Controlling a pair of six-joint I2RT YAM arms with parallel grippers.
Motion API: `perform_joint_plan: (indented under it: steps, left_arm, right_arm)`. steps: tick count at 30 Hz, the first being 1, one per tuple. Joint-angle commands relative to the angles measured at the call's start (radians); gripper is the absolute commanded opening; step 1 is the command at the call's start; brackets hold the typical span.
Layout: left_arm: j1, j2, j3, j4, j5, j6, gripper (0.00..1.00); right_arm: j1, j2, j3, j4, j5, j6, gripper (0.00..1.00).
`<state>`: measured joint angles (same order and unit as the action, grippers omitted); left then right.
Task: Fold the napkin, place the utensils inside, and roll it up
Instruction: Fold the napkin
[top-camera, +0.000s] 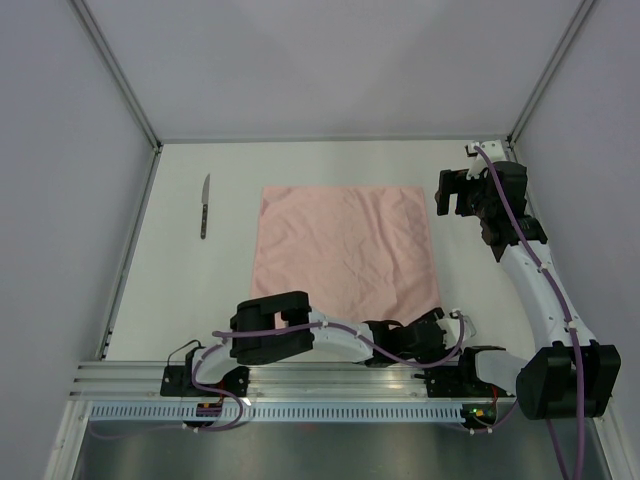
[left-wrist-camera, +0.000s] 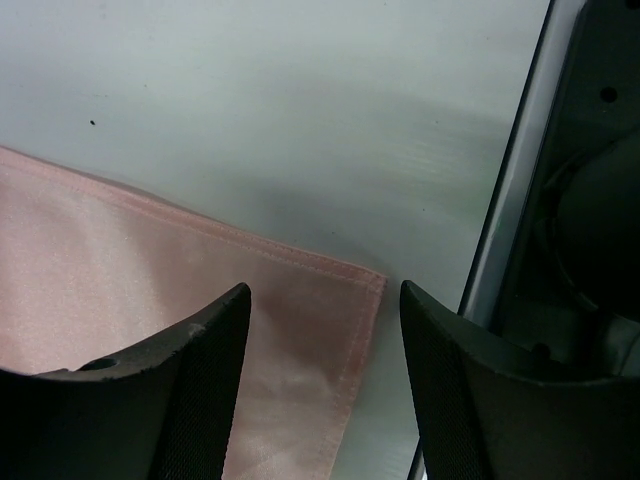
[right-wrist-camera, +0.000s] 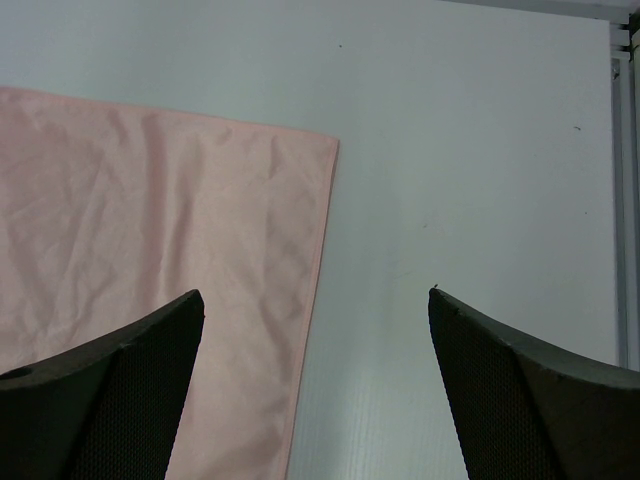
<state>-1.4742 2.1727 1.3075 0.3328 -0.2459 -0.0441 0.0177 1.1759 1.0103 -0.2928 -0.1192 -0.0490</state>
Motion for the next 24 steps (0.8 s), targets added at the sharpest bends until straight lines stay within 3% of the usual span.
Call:
perform_joint_plan:
  steps: [1,5,7,8,10,11,18,20,24]
  left_arm:
    - [-0.006,0.039,0.050,0.046,-0.026,0.006,0.67]
    - [-0.008,0.052,0.042,0.048,-0.058,0.006,0.65]
    - [-0.008,0.052,0.036,0.049,-0.078,0.015,0.59]
    - [-0.008,0.050,0.032,0.051,-0.087,0.018,0.52]
    - [-0.006,0.047,0.024,0.055,-0.104,0.027,0.46]
    - [-0.006,0.044,0.018,0.057,-0.111,0.029,0.37]
    - [0.011,0.010,-0.019,0.071,-0.115,0.032,0.08]
    - [0.014,-0.002,-0.027,0.071,-0.113,0.035,0.03]
    - [0.023,-0.031,-0.037,0.078,-0.119,0.043,0.02]
  right_arm:
    - [0.002,-0.002,-0.001,0.004,-0.010,0.000,0.98]
    - [0.004,-0.002,-0.001,0.004,-0.008,0.000,0.98]
    - [0.004,-0.001,-0.001,0.006,-0.010,0.000,0.98]
    - [0.004,0.001,-0.001,0.006,-0.011,0.000,0.98]
    - [0.002,0.002,-0.001,0.006,-0.014,0.001,0.98]
    - [0.002,0.002,-0.001,0.003,-0.014,0.003,0.98]
    - [0.004,0.007,-0.001,0.003,-0.016,0.003,0.98]
    - [0.004,0.007,-0.001,0.001,-0.016,0.006,0.98]
    - [0.004,0.010,-0.001,0.001,-0.017,0.006,0.98]
